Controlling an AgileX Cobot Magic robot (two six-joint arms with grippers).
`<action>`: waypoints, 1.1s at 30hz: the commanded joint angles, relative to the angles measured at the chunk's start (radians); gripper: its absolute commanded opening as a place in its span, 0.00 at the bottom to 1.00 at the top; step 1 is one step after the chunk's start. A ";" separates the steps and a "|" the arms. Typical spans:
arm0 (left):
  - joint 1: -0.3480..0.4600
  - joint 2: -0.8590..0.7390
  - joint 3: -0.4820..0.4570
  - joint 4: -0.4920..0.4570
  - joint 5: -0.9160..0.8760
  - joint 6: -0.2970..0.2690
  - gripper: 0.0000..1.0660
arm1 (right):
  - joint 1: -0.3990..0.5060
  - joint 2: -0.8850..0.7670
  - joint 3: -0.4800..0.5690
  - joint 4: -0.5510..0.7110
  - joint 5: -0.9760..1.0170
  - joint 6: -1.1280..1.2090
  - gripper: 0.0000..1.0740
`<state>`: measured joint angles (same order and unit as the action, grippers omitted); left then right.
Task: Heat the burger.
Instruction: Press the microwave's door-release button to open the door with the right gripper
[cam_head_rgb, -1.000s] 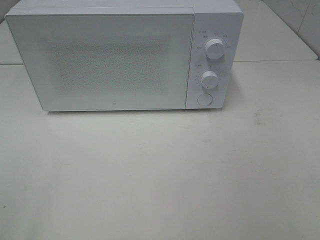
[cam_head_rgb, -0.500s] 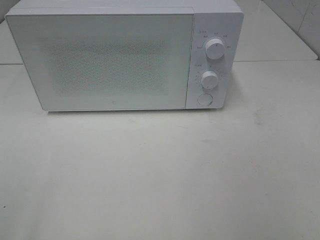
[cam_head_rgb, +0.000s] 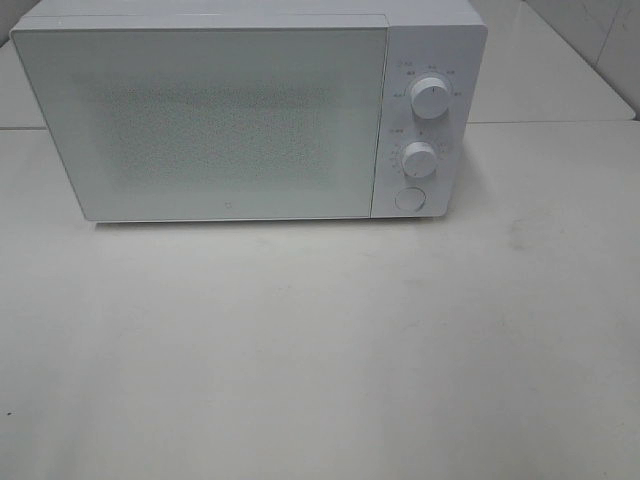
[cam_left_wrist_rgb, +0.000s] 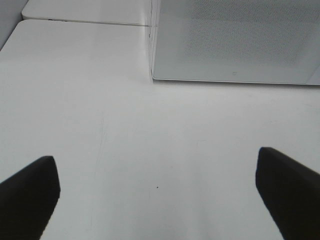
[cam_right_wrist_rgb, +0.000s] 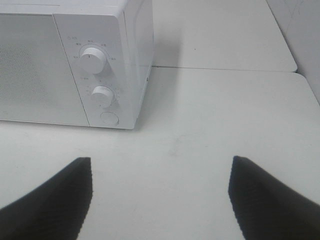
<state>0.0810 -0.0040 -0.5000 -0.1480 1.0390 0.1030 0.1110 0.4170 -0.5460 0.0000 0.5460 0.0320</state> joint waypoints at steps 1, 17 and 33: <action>0.001 -0.021 0.004 -0.010 -0.001 -0.004 0.94 | -0.004 0.095 -0.002 0.006 -0.092 0.016 0.70; 0.001 -0.021 0.004 -0.010 -0.001 -0.004 0.94 | -0.004 0.414 0.016 0.000 -0.426 0.023 0.70; 0.001 -0.021 0.004 -0.010 -0.001 -0.004 0.94 | -0.002 0.683 0.314 0.102 -1.277 -0.052 0.70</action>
<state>0.0810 -0.0040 -0.5000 -0.1480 1.0390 0.1030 0.1110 1.0760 -0.2440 0.0730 -0.6470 0.0120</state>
